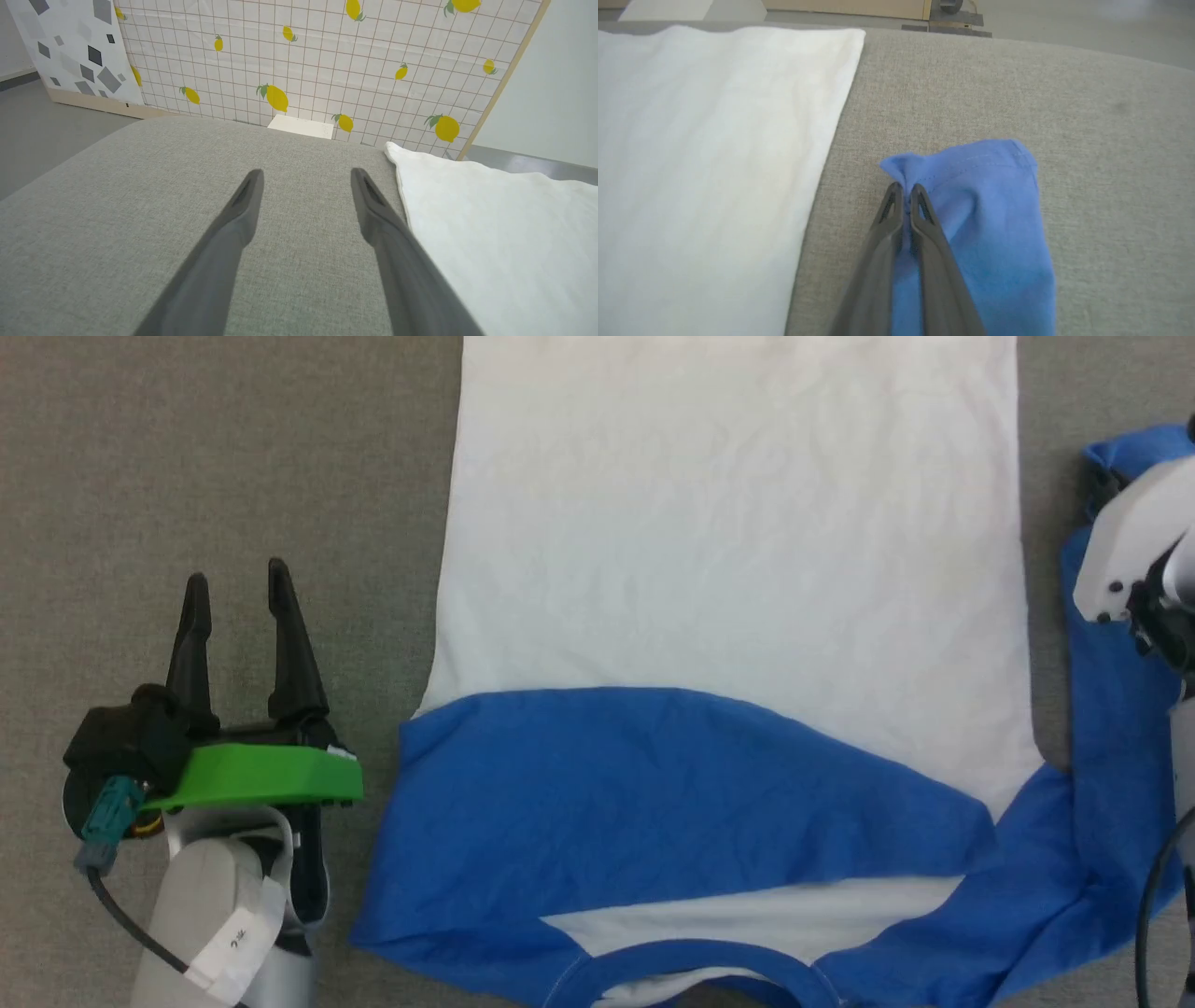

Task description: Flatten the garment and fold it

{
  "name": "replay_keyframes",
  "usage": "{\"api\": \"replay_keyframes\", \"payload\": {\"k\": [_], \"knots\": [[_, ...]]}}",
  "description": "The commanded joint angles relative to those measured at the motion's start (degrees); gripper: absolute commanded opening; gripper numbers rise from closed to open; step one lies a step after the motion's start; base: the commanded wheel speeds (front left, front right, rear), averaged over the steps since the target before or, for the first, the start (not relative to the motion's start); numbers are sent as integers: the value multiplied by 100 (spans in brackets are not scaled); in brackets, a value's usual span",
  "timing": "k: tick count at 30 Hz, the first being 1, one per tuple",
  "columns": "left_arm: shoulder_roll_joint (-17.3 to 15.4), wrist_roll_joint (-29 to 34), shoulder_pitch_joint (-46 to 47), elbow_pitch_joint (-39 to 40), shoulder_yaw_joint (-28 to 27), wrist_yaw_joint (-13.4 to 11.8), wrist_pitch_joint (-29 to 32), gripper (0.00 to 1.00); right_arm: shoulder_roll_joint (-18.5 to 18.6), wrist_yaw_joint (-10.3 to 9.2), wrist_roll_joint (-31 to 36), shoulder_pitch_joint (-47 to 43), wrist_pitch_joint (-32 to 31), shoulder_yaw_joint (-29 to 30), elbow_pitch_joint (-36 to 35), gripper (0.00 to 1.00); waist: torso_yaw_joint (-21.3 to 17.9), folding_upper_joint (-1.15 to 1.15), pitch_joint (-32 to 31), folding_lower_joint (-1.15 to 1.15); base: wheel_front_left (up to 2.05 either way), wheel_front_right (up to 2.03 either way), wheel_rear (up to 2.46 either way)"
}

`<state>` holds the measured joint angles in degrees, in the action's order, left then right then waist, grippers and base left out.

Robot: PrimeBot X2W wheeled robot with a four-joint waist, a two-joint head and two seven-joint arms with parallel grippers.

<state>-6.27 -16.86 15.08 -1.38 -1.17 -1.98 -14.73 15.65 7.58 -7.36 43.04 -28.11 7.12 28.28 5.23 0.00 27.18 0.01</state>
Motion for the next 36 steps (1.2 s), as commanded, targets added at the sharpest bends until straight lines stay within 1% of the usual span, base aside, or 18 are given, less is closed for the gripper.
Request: {"api": "replay_keyframes", "payload": {"k": [1, 5, 10, 15, 20, 25, 28, 32, 36], "knots": [[23, 41, -123, -44, -63, 40, -27, 100, -37, -9, -67, -215, 180, 88, -207, 0, -196, 0, -468, -1, 0, 0, 0], [32, 91, -423, -90, -211, 50, -27, 100, -27, -9, -256, -798, 462, 292, -1065, 0, -391, 0, -928, -1, 0, 0, 0], [-2, 180, -777, -79, -327, 85, -27, 100, 15, -9, -391, -1633, 473, 582, -2459, 0, -642, 0, -1407, -1, 0, 0, 0], [23, 230, -1132, -40, -413, 78, -27, 100, -122, -9, -463, -2325, 239, 811, -3722, 0, -871, 0, -1752, -1, 0, 0, 0], [37, 248, -1353, -56, -437, 90, -27, 100, -200, -9, -526, -2794, -91, 698, -4725, 0, -982, 0, -2007, -1, 0, 0, 0], [6, 233, -1418, -90, -457, 110, -27, 100, -233, -9, -529, -2989, -406, 184, -5578, 0, -1013, 0, -2118, -1, 0, 0, 0], [-9, 226, -1400, -124, -436, 130, -27, 100, -259, -9, -583, -3022, -629, -435, -5961, 0, -983, 0, -2138, -1, 0, 0, 0], [-11, 213, -1362, -179, -392, 165, -27, 100, -252, -9, -619, -2951, -808, -1243, -6136, 0, -902, 0, -2133, -1, 0, 0, 0], [4, 199, -1329, -227, -357, 195, -27, 100, -252, -9, -706, -2841, -848, -2116, -5923, 0, -803, 0, -2102, -1, 0, 0, 0]]}}
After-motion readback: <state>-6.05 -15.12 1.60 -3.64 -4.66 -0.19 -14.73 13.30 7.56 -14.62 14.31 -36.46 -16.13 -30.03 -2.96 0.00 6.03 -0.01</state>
